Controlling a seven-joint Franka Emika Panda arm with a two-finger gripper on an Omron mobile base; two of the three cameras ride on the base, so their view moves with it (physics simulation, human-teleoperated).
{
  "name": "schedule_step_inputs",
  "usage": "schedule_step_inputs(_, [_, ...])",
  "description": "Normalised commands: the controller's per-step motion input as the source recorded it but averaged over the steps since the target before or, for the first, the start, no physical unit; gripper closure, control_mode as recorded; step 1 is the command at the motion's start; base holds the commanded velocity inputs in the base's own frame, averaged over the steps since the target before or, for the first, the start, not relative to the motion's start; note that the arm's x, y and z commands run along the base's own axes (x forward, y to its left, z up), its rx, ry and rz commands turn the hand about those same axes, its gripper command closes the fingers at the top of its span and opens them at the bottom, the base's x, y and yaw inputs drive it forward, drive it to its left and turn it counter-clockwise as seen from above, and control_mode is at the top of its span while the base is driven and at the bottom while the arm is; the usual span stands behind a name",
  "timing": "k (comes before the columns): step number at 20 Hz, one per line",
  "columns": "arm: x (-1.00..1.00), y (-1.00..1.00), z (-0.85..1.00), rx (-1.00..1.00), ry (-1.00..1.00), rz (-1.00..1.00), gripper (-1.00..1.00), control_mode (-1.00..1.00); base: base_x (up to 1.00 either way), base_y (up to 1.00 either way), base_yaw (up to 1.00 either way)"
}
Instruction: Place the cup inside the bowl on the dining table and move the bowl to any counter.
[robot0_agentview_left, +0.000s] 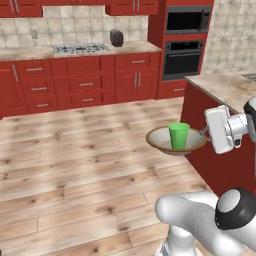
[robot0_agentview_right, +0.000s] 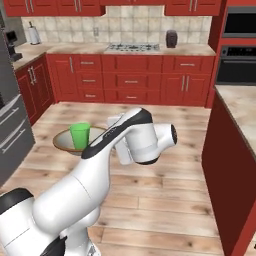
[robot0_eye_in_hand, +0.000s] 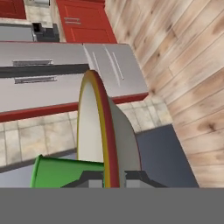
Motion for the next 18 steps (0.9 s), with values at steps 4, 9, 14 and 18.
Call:
schedule_step_inputs(4, [0.0, 0.0, 0.0, 0.0, 0.0, 0.0, 1.0, 1.0, 0.51, 0.47, 0.0])
schedule_step_inputs(9, [0.0, 0.0, 0.0, 0.0, 0.0, 0.0, 1.0, 1.0, 0.57, 0.43, 0.0])
schedule_step_inputs(14, [0.0, 0.0, 0.0, 0.0, 0.0, 0.0, 1.0, 1.0, 0.6, 0.43, 0.0])
schedule_step_inputs(18, [0.0, 0.0, 0.0, 0.0, 0.0, 0.0, 1.0, 1.0, 0.59, 0.44, 0.0])
